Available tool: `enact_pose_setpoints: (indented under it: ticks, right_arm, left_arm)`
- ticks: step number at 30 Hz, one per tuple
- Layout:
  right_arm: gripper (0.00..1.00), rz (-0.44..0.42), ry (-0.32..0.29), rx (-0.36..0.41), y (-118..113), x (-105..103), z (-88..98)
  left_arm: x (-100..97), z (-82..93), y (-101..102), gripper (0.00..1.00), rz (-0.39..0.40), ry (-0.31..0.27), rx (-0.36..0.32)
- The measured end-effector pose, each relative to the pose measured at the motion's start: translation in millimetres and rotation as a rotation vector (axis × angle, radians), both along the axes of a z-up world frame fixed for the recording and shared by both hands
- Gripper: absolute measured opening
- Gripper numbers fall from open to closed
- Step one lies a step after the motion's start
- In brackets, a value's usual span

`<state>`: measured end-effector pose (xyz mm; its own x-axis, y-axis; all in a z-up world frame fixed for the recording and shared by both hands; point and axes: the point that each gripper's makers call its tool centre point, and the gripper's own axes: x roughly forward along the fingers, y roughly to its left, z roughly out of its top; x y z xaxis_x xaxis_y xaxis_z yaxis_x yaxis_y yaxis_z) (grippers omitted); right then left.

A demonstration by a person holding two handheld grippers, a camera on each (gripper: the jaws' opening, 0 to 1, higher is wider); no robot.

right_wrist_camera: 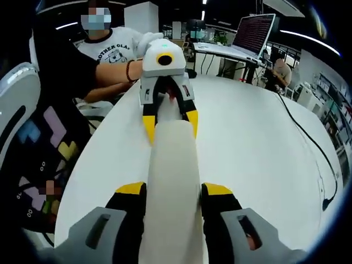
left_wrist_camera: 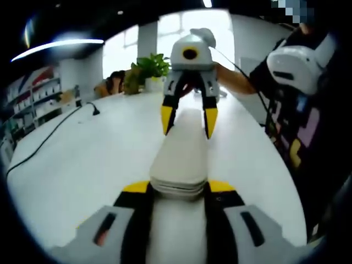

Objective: Arrange the utensils inside the cutlery case until each visible utensil rests in its matching compartment.

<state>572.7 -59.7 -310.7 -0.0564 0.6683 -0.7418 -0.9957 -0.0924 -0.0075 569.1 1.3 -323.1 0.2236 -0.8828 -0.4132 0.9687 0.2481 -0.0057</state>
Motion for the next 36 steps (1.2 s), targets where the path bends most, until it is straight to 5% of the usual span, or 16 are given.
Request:
enact_pose_setpoints:
  ticks: [26, 36]
  right_arm:
    - [0.41, 0.008, 0.010, -0.032, -2.5, -2.5, -0.2]
    - [0.43, -0.023, -0.062, -0.053, -10.7, 2.0, 17.0]
  left_arm:
    - [-2.6, 1.1, -5.5, 0.40, -0.001, 0.000, -0.006]
    - [-2.6, 1.4, -4.4, 0.40, 0.002, 0.000, -0.008]
